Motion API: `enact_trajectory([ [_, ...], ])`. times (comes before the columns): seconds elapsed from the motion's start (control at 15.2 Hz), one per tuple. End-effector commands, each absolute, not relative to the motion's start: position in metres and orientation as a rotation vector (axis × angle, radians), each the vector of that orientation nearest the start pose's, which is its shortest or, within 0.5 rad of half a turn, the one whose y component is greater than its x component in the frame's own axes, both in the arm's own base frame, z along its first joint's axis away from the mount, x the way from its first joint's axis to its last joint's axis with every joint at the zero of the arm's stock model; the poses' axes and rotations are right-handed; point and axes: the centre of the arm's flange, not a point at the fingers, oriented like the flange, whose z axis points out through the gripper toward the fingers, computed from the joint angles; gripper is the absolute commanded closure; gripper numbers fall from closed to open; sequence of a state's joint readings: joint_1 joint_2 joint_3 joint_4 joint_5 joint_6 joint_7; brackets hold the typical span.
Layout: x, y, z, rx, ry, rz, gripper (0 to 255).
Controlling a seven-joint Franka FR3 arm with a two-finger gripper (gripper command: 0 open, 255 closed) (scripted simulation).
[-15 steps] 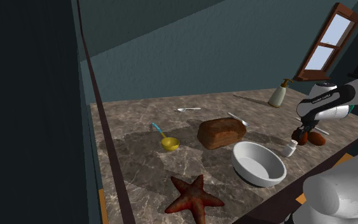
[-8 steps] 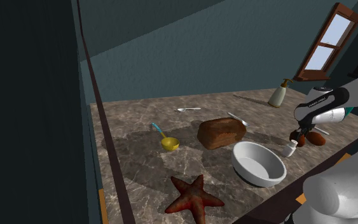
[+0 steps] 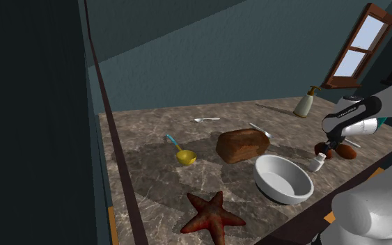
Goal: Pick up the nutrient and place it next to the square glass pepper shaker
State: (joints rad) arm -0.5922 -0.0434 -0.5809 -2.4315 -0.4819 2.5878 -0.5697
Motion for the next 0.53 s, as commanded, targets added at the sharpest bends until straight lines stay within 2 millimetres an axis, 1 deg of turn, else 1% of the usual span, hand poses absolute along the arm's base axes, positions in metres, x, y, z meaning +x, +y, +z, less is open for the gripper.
enact_trajectory([
  [0.0, 0.200, -0.455, 0.336, -3.435, 0.376, 0.143, 0],
  [0.13, 0.200, -0.454, 0.335, -3.435, 0.376, 0.143, 0],
  [0.4, 0.206, -0.439, 0.382, -3.435, 0.376, 0.143, 0],
  [0.46, 0.206, -0.439, 0.382, -3.435, 0.376, 0.143, 0],
])
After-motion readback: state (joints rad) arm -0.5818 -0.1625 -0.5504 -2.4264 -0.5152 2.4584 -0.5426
